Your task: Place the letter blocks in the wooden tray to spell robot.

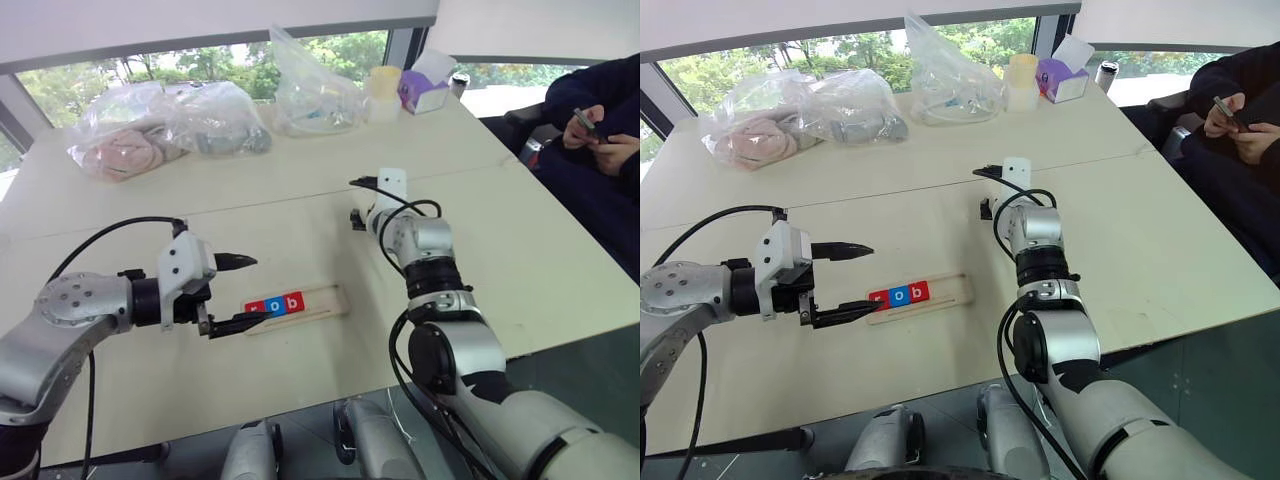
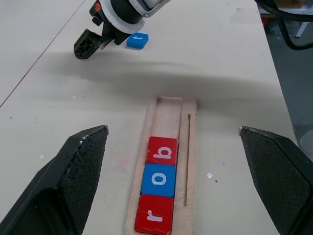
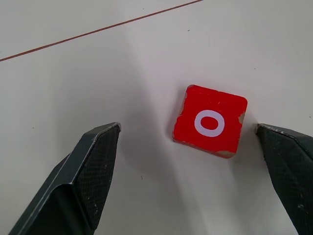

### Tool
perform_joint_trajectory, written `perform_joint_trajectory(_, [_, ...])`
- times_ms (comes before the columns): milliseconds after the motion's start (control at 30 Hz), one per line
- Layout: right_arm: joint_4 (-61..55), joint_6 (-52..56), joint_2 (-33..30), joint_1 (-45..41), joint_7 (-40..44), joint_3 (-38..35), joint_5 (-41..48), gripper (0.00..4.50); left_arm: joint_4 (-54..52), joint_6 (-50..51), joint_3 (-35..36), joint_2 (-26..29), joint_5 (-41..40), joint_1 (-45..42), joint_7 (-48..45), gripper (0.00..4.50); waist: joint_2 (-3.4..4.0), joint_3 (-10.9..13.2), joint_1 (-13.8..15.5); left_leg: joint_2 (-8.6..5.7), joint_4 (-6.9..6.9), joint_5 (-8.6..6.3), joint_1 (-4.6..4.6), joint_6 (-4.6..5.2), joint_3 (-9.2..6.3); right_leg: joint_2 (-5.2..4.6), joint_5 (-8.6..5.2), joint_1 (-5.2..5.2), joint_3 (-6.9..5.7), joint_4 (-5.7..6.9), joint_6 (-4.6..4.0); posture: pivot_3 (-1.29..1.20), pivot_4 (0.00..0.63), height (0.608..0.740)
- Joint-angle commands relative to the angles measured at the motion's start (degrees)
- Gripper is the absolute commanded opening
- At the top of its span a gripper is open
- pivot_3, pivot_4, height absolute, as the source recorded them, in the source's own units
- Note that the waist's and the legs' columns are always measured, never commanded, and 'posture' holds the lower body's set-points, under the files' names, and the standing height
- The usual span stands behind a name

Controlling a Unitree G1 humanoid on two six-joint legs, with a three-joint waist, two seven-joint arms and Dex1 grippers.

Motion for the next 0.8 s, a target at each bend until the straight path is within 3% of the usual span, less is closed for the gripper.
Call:
perform_joint_trajectory(33, [1.9,0.5,0.6,-0.7,-0.3,-0.4,1.6,3.09,-1.6,-0.2,1.1,-0.2,-0.3,0.0,0.4,4.5,-0.02,0.0,0.0,0.0,0.0,0.0,0.0,0.0,0.0,0.0,0.0,0.0,0.0,0.0,0.0,0.0,0.15,0.74])
perform_joint_trajectory(167, [3.1,0.0,0.6,-1.1,-1.0,-1.1,2.0,1.18,-1.5,-0.3,0.8,-0.4,-0.2,-0.2,0.8,4.5,-0.02,0.0,-0.3,0.02,-0.01,0.0,0.03,0.0,0.0,0.03,0.0,0.0,0.0,0.0,0.0,0.0,0.15,0.74])
perform_joint_trajectory(333, [1.9,1.6,0.2,-0.6,-0.2,-0.3,2.4,1.12,-1.2,-0.5,0.1,-1.0,0.1,-0.6,0.8,4.5,-0.02,0.0,-0.3,0.03,-0.05,0.0,0.03,0.0,-0.02,0.04,0.0,0.0,0.0,0.01,0.0,0.0,0.15,0.74])
perform_joint_trajectory(400, [-3.7,6.4,-1.2,1.7,2.6,1.9,2.3,1.12,-0.9,-0.6,-0.4,-1.3,0.3,-1.2,0.7,4.5,-0.02,0.0,-0.1,0.03,-0.05,0.0,0.02,0.0,-0.02,0.04,0.0,-0.01,0.0,0.0,0.0,0.0,0.15,0.74])
perform_joint_trajectory(600, [-32.9,27.0,-9.3,10.0,14.0,9.0,7.5,1.12,-0.3,-0.7,-1.5,-1.8,0.5,-2.2,0.2,4.5,0.01,0.0,0.5,0.01,-0.15,-0.02,-0.07,0.03,-0.03,-0.01,0.0,-0.05,-0.01,-0.06,0.23,0.0,0.15,0.74])
perform_joint_trajectory(733, [-53.2,42.6,-19.6,15.9,23.7,11.3,16.6,1.12,0.4,-0.9,-2.2,-1.9,0.5,-2.5,-0.5,4.5,0.04,0.0,0.9,0.0,-0.15,-0.03,-0.18,0.05,0.0,-0.05,-0.03,-0.14,-0.01,-0.13,0.27,0.0,0.15,0.74])
perform_joint_trajectory(800, [-60.6,45.3,-23.9,19.8,25.2,10.5,20.5,1.12,0.8,-1.2,-2.4,-1.8,0.5,-2.5,-1.2,4.5,0.03,0.0,1.2,0.0,-0.16,-0.05,-0.16,0.07,0.01,-0.04,-0.13,-0.14,-0.01,-0.15,0.17,0.0,0.15,0.74])
